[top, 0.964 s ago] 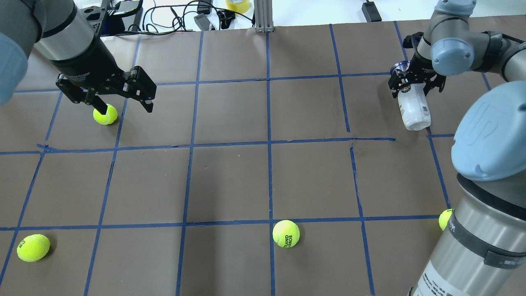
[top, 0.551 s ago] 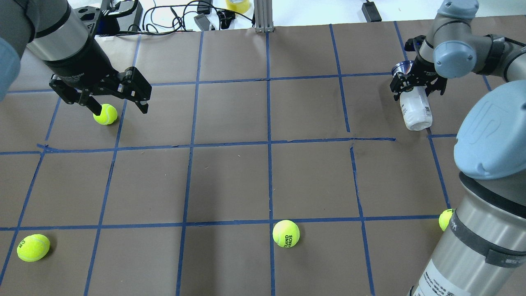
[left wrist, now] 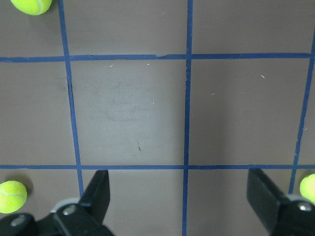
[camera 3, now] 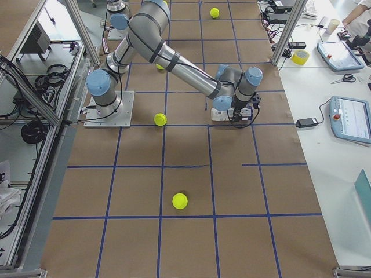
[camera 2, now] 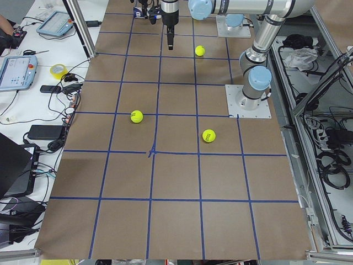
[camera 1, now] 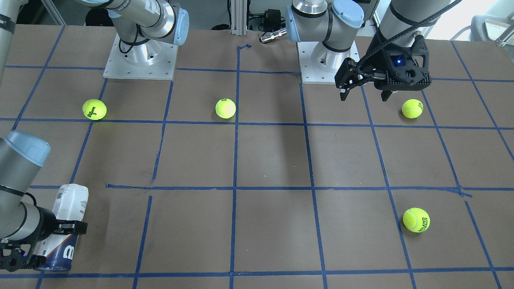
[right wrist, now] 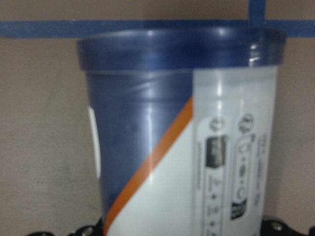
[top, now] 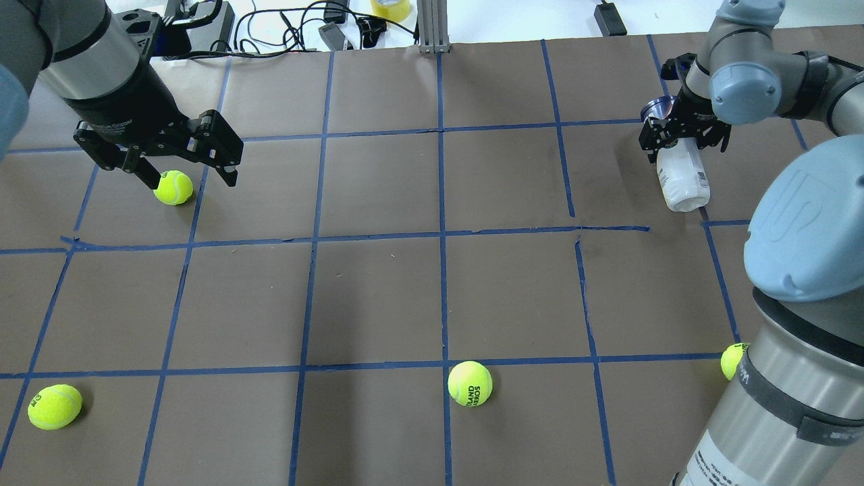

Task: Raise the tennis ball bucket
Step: 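Carry the tube with the right gripper toward the table center, tilting it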

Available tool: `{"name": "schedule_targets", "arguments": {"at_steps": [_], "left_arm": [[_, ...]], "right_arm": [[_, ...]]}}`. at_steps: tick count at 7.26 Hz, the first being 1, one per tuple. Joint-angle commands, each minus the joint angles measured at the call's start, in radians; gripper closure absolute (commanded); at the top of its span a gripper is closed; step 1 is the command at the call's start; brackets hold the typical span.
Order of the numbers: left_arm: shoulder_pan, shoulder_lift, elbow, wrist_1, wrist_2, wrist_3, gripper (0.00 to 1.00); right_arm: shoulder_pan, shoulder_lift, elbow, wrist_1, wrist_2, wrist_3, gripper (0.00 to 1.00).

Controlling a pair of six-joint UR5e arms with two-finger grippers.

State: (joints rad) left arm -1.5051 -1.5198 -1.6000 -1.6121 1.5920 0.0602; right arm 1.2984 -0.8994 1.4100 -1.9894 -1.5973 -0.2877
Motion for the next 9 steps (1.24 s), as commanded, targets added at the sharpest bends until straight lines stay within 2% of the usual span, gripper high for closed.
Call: {"name": "schedule_targets", "arguments": {"at_steps": [1, 3, 5, 7, 8, 9], "left_arm": [[0.0, 0.0, -0.001, 0.0, -0.001, 0.0, 0.0], [0.003, 0.0, -0.011, 0.02, 0.003, 0.001, 0.0], [0.095, -0.005, -0.011, 0.064, 0.008, 0.012, 0.0], [0.181, 0.0, 0.003, 0.06, 0.017, 0.216, 0.0], [0.216, 0.0, 0.005, 0.061, 0.014, 0.231, 0.0], [0.244, -0.002, 0.002, 0.063, 0.006, 0.239, 0.0]], "right_arm": [[0.095, -0.053, 0.0, 0.045, 0.008, -0.036, 0.26], [0.246, -0.113, 0.0, 0.105, 0.007, -0.05, 0.26], [0.349, -0.13, 0.001, 0.103, 0.01, -0.166, 0.26], [0.456, -0.13, 0.001, 0.049, 0.011, -0.294, 0.26], [0.49, -0.13, 0.0, 0.029, 0.013, -0.354, 0.26], [0.518, -0.122, 0.001, -0.011, 0.058, -0.46, 0.26]]}}
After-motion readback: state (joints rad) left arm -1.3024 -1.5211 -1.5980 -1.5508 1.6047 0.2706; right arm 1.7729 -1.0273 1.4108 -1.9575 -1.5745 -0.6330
